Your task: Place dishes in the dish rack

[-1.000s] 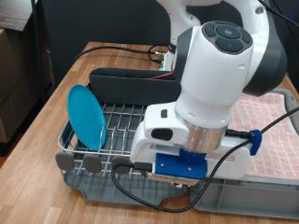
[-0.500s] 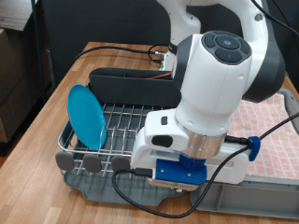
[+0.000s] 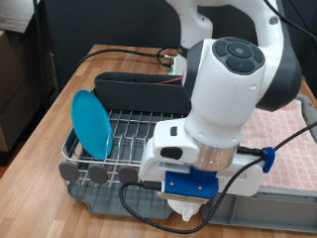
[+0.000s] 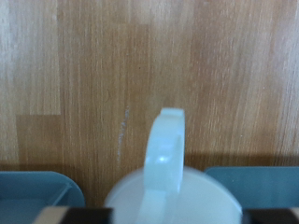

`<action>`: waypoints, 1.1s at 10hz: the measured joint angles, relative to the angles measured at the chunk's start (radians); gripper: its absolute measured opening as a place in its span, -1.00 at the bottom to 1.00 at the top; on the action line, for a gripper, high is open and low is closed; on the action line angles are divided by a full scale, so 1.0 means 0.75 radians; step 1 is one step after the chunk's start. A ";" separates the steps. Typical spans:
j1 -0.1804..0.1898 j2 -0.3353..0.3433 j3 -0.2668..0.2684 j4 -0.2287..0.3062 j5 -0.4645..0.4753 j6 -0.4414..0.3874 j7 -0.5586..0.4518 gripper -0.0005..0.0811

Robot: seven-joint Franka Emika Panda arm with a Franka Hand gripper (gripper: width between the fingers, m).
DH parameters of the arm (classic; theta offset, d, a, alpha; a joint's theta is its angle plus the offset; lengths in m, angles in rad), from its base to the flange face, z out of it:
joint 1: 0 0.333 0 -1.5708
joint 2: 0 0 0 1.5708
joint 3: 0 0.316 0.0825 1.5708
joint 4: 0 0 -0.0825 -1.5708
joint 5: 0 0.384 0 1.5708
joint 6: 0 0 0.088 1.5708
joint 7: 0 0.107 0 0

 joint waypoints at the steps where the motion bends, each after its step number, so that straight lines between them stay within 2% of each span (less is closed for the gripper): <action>1: -0.007 0.000 0.009 0.000 0.014 -0.012 -0.012 -0.31; 3: -0.031 0.001 0.039 0.019 0.049 -0.069 -0.054 0.48; 4: -0.037 0.000 0.046 0.037 0.056 -0.101 -0.065 0.48; 5: -0.038 -0.001 0.047 0.055 0.057 -0.128 -0.066 0.83; 6: -0.038 -0.009 0.047 0.070 0.057 -0.151 -0.066 0.83; 7: -0.037 -0.023 0.047 0.082 0.057 -0.175 -0.066 0.94; 11: -0.028 -0.117 0.043 0.132 0.040 -0.286 -0.065 0.98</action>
